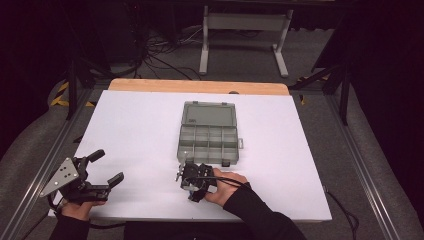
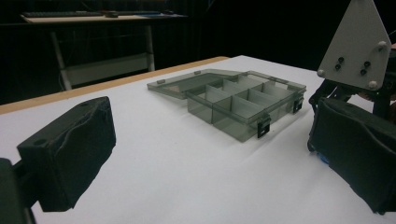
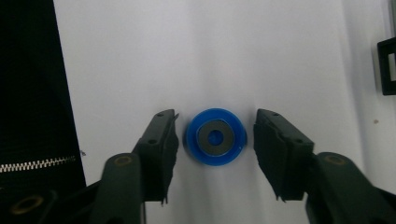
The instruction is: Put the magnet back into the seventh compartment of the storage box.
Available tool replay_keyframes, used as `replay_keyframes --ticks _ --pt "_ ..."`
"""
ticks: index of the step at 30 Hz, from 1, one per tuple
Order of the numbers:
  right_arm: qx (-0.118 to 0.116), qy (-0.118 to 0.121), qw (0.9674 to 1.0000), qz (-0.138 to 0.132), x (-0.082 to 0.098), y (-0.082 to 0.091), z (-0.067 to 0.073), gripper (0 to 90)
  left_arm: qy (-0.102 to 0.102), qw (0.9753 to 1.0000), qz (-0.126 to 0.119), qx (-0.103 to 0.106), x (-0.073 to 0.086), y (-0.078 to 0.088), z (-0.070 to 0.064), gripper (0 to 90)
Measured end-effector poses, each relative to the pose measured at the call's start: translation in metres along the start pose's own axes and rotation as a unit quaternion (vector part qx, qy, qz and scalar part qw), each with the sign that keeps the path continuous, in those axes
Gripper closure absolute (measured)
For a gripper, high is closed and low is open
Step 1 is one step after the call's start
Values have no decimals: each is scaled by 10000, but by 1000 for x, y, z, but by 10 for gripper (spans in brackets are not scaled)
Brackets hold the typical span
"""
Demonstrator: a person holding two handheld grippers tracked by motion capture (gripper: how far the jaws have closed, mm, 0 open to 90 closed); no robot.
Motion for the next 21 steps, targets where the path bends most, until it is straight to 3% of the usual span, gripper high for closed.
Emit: replay_keyframes --ticks 5,12,21 --pt "55 66 10000 -3 0 1 1 614 -5 10000 -2 -9 0 0 0 8" --pt "41 69 10000 -38 0 5 2 617 8 10000 -2 -13 0 0 0 8" --pt "-7 12 9994 -332 -6 29 2 617 6 10000 1 -12 0 0 0 9"
Point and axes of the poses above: each handheld gripper's, and its own axes: y roughly backward along the jaws, x roughly out of its underside, z roughly to its left, the point moved 9 cm from there along -y, roughly forward along the jaws, and after that the axes turned 15 degrees about -y, right-handed, at the moved point
